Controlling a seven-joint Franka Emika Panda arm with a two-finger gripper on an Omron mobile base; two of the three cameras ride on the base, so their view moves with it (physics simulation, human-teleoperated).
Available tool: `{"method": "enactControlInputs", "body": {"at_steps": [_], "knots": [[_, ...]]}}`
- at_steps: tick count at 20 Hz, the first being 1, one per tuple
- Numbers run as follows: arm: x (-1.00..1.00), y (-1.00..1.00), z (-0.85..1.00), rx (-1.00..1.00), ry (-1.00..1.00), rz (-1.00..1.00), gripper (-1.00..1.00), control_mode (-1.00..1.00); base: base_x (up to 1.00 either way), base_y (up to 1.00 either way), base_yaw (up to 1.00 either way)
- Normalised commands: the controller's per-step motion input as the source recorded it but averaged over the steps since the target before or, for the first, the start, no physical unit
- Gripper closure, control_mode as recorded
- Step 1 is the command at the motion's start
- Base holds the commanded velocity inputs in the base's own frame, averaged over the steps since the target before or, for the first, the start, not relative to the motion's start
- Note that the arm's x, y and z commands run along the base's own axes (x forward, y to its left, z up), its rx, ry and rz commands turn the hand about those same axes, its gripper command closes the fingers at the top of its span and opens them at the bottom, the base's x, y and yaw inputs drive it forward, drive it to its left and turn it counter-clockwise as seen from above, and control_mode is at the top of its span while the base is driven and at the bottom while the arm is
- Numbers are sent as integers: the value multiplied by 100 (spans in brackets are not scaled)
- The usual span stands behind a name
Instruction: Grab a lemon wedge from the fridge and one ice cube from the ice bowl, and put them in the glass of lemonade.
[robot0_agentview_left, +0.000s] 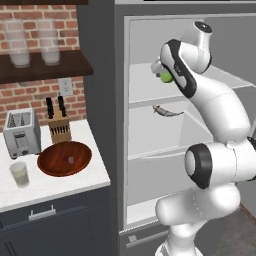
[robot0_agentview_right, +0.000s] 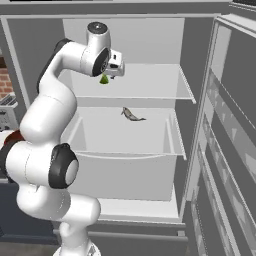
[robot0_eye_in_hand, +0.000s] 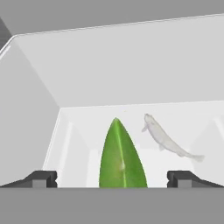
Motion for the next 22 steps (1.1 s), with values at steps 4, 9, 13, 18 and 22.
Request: {"method": "enactControlInputs", "body": {"at_steps": [4,9,13,18,22], "knots": [[-71,0,-2,0,-5,0,-100,-100,0,0,0],[17,0,0,-1,-1,0,-100,-100,0,0,0],[32,0,0,-2,0,0,-100,-100,0,0,0],[14,0,0,0,0,0,-100,-100,0,0,0],[-25,0,-9,0,0,3,-100,-100,0,0,0]]}}
